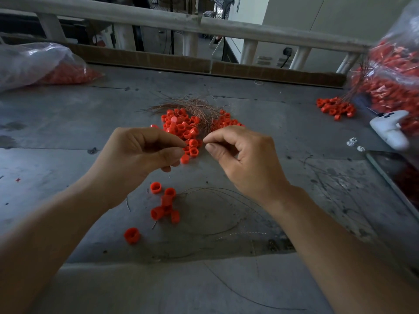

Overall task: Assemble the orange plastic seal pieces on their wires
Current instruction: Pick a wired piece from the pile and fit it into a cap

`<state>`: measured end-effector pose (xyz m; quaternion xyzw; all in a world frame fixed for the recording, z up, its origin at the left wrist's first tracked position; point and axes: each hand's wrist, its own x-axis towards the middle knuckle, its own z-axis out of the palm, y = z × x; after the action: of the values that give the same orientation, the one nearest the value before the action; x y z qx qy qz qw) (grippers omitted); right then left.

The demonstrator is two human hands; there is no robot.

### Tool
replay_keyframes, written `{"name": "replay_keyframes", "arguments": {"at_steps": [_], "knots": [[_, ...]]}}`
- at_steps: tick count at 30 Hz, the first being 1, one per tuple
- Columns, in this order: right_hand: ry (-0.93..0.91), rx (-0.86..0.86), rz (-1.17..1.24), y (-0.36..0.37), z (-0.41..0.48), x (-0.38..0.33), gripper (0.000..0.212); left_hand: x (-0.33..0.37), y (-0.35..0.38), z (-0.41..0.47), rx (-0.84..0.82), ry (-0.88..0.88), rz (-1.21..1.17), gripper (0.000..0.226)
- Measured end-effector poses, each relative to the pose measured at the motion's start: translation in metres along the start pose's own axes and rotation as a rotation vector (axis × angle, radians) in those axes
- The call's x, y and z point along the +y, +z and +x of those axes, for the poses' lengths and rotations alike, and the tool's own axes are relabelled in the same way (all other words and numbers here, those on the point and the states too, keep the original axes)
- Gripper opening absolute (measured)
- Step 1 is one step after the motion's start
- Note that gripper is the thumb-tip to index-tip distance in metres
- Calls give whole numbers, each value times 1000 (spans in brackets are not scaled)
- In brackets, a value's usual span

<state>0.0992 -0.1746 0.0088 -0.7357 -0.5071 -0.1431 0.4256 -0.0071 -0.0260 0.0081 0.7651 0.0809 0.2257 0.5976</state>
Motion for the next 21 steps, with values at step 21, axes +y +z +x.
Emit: {"name": "replay_keyframes", "arguments": {"at_steps": [21], "knots": [[45, 0, 14, -10, 5, -7, 10, 0, 3, -4, 3, 56, 6, 28]]}}
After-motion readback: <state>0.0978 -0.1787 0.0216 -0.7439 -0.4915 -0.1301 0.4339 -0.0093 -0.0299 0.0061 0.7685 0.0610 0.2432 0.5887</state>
